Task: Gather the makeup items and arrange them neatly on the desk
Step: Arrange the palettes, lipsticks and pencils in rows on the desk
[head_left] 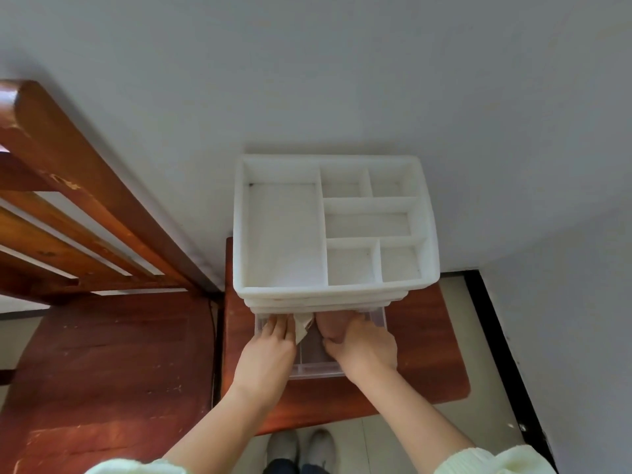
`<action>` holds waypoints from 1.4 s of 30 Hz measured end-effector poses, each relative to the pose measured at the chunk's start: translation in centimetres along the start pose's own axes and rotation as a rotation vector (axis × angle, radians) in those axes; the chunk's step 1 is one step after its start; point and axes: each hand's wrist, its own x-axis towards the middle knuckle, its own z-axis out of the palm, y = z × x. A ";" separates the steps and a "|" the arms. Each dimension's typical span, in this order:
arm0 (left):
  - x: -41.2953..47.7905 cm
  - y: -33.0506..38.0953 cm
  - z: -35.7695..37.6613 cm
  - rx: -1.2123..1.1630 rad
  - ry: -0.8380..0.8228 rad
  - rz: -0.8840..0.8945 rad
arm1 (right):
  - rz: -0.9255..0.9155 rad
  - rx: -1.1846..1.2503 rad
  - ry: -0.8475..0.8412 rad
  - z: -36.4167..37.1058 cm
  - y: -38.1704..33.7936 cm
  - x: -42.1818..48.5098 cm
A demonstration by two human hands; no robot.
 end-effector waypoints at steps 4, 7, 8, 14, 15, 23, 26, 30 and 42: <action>0.8 0.5 0.1 0.006 -0.046 -0.034 | 0.000 0.013 0.015 0.2 -0.5 0.2; 1.2 1.0 -0.5 -0.004 -0.077 -0.072 | -0.038 -0.041 0.023 0.7 -0.5 0.3; 1.1 1.3 -0.8 0.005 -0.131 -0.078 | -0.056 -0.071 0.010 0.8 -0.4 0.1; 1.4 1.8 -1.5 0.042 -0.152 -0.092 | -0.210 -0.149 -0.030 -0.7 0.0 -0.2; 1.5 1.9 -1.7 0.049 -0.177 -0.099 | -0.232 -0.179 -0.027 -0.7 -0.2 -0.1; 0.9 2.0 -1.5 -0.010 -0.170 -0.119 | -0.185 -0.340 -0.037 0.1 -0.3 0.1; 0.0 1.9 -2.1 -0.124 -0.084 -0.110 | -0.216 -0.295 -0.042 -0.4 0.3 -0.2; -1.7 1.4 -2.8 -0.332 0.070 -0.022 | -0.232 -0.087 0.040 -2.3 1.3 -1.6; -8.5 0.3 -4.3 -0.331 -0.090 0.298 | -0.131 0.482 -0.017 -1.0 7.2 -9.8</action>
